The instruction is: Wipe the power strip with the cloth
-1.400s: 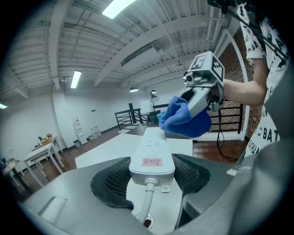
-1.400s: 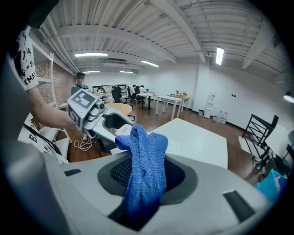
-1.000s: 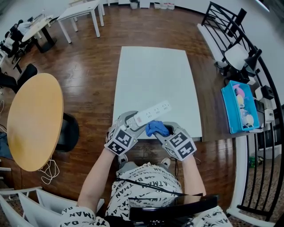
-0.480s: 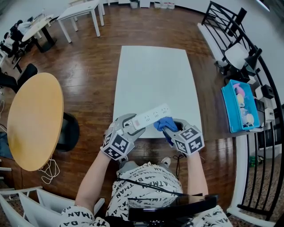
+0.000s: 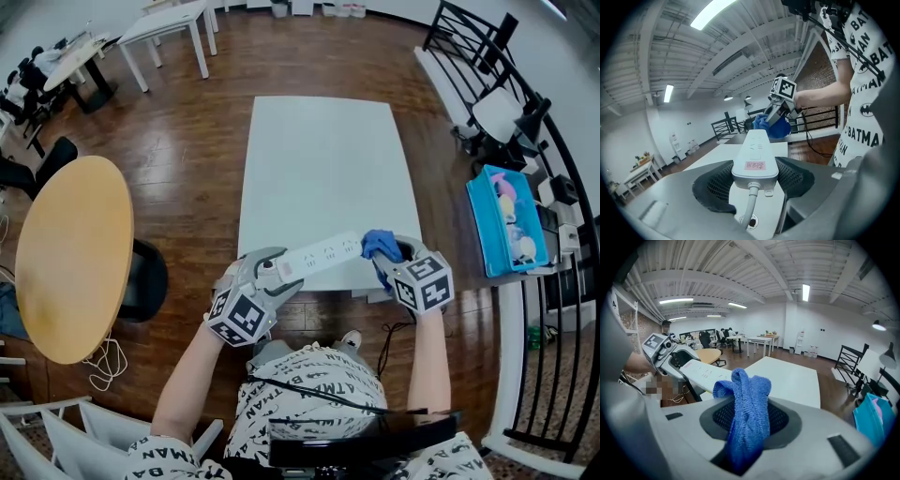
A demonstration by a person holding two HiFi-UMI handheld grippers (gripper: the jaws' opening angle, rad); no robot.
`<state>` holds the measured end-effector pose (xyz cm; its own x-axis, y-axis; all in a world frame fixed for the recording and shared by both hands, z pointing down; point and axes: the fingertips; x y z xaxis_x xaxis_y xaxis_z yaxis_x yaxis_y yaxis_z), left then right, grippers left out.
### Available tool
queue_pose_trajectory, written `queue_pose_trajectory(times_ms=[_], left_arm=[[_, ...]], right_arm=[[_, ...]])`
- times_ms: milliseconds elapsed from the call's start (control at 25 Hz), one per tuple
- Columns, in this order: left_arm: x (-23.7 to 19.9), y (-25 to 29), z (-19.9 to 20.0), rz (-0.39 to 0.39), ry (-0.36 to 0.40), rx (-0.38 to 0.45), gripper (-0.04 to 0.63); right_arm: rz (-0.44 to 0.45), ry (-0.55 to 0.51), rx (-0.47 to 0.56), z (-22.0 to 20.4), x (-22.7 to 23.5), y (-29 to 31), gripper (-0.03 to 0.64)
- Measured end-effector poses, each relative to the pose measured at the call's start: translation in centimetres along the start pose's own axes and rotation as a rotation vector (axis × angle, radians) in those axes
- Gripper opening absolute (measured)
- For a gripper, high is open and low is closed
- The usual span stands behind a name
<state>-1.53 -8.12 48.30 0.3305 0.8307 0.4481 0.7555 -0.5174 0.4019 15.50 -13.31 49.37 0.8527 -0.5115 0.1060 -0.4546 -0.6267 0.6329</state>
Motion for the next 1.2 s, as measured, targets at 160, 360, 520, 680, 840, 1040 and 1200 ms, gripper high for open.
queue_pose_trajectory(times_ms=[160, 360, 520, 680, 840, 1040, 1200], left_arm=[[1.0, -0.1, 0.3, -0.034, 0.044, 0.012, 0.281], [1.7, -0.1, 0.6, -0.055, 0.073, 0.017, 0.282], [1.1, 0.2, 0.3, -0.044, 0.072, 0.013, 0.281], [0.4, 0.3, 0.2, -0.023, 0.071, 0.004, 0.281], [-0.1, 0.3, 0.0, -0.005, 0.058, 0.006, 0.281], [-0.9, 0.7, -0.2, 0.020, 0.042, -0.003, 0.282], [-1.9, 0.9, -0.4, 0.046, 0.007, -0.013, 0.282]], right_arm=[[-0.030, 0.013, 0.032, 0.8, 1.5, -0.3, 0.141], [-0.007, -0.014, 0.016, 0.9, 1.2, 0.0, 0.141], [0.038, -0.054, -0.025, 0.2, -0.3, 0.6, 0.141], [0.058, -0.086, -0.060, -0.8, -0.8, 0.7, 0.141], [0.070, -0.092, -0.066, -1.2, -1.3, 0.5, 0.141], [0.073, -0.083, -0.068, -1.4, -1.7, 0.5, 0.141], [0.079, -0.071, -0.065, -1.6, -2.2, 0.7, 0.141]])
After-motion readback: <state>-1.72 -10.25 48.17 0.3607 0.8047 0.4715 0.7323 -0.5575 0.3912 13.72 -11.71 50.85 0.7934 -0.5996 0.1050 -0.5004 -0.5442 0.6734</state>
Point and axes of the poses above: the fingertips, and each gripper's own axes: y forward along the fingers, x to its right, z out of its top, and after that the axes turned 11 degrees about y, right-handed
